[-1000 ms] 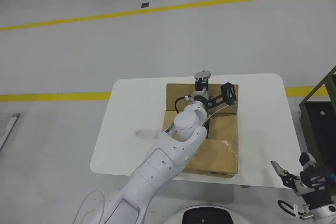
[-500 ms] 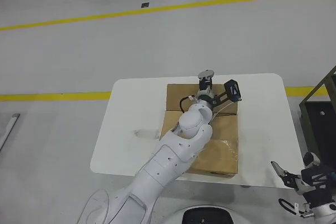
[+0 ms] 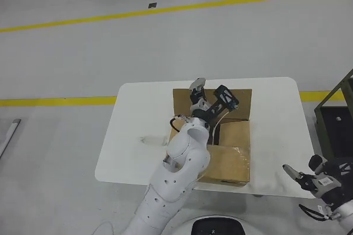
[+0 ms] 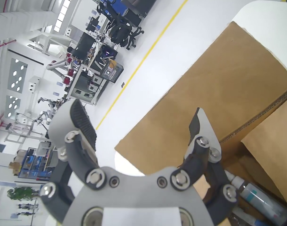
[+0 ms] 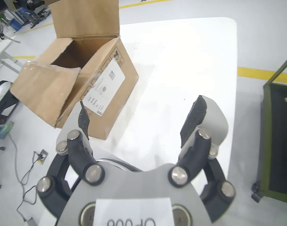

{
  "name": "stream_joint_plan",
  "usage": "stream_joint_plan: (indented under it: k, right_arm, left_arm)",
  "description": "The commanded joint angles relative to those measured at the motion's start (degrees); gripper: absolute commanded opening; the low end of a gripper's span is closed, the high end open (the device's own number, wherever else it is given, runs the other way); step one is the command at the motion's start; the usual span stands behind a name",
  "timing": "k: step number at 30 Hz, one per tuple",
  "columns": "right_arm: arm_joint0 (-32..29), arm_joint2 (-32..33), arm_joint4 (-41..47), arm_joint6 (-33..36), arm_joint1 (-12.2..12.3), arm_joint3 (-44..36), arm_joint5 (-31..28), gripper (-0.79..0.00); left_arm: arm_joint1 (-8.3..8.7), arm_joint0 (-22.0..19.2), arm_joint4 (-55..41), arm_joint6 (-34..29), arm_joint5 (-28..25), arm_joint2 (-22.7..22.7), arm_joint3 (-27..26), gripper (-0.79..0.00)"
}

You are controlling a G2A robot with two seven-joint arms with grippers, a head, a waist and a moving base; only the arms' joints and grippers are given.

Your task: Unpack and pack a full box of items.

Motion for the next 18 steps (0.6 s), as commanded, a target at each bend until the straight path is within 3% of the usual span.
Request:
stream_joint_plan:
  k: [1, 8, 18]
  right_arm:
    - [1.83, 0.62, 3.29, 4.1, 0.32, -0.23, -0.7, 0.0]
    - [7.97, 0.98, 16.32, 16.21, 1.61, 0.12, -4.69, 0.0]
    - [18.69, -3.43, 26.27, 26.22, 3.13, 3.02, -5.28, 0.0]
  left_arm:
    - [0.54, 2.82, 0.52, -0.29, -1.55, -1.8, -4.43, 0.0]
    - [1.66, 10.45, 0.8, -1.93, -3.27, -6.67, -15.4, 0.0]
    - [2.78, 19.49, 0.65, -1.81, -3.96, -11.64, -23.37, 0.0]
